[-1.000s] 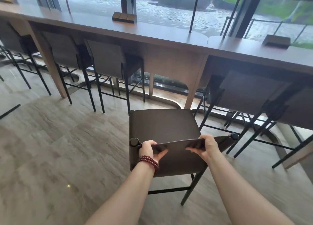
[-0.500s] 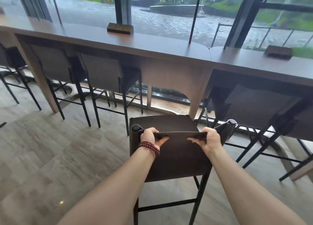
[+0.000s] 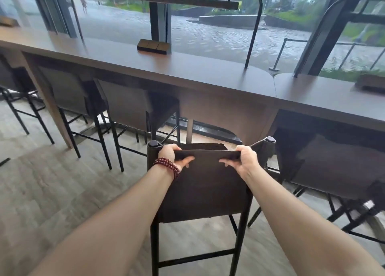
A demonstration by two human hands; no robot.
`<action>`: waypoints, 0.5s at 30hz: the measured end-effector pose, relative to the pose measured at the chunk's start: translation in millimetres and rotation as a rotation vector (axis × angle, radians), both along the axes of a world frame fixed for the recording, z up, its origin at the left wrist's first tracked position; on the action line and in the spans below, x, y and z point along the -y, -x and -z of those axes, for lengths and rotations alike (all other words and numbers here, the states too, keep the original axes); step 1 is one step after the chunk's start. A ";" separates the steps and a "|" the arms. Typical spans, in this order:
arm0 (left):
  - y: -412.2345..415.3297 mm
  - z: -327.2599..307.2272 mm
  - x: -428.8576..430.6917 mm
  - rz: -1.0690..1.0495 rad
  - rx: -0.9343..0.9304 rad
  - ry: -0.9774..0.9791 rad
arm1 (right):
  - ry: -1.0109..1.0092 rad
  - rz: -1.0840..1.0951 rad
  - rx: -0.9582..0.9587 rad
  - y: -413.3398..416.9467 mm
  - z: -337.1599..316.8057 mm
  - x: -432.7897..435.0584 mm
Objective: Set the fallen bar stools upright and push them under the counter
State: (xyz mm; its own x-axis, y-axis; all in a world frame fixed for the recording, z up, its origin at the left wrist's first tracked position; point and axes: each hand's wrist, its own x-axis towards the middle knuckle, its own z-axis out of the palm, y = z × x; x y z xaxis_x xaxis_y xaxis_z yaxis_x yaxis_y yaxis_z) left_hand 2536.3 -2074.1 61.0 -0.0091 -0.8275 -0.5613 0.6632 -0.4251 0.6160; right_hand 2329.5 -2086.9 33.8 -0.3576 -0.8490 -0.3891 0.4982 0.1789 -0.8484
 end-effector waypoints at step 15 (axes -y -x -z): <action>44.3 85.3 130.8 -0.137 -0.029 -0.019 | -0.060 -0.070 0.061 53.9 87.3 136.0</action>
State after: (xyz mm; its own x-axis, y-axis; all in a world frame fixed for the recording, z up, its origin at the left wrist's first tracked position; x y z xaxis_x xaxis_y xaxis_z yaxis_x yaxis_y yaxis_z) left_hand 2492.0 -2204.9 -24.4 0.0868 -0.8112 -0.5783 0.7329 -0.3412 0.5886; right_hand 2275.6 -2222.9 -53.5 -0.2722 -0.8454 -0.4596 0.5332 0.2651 -0.8034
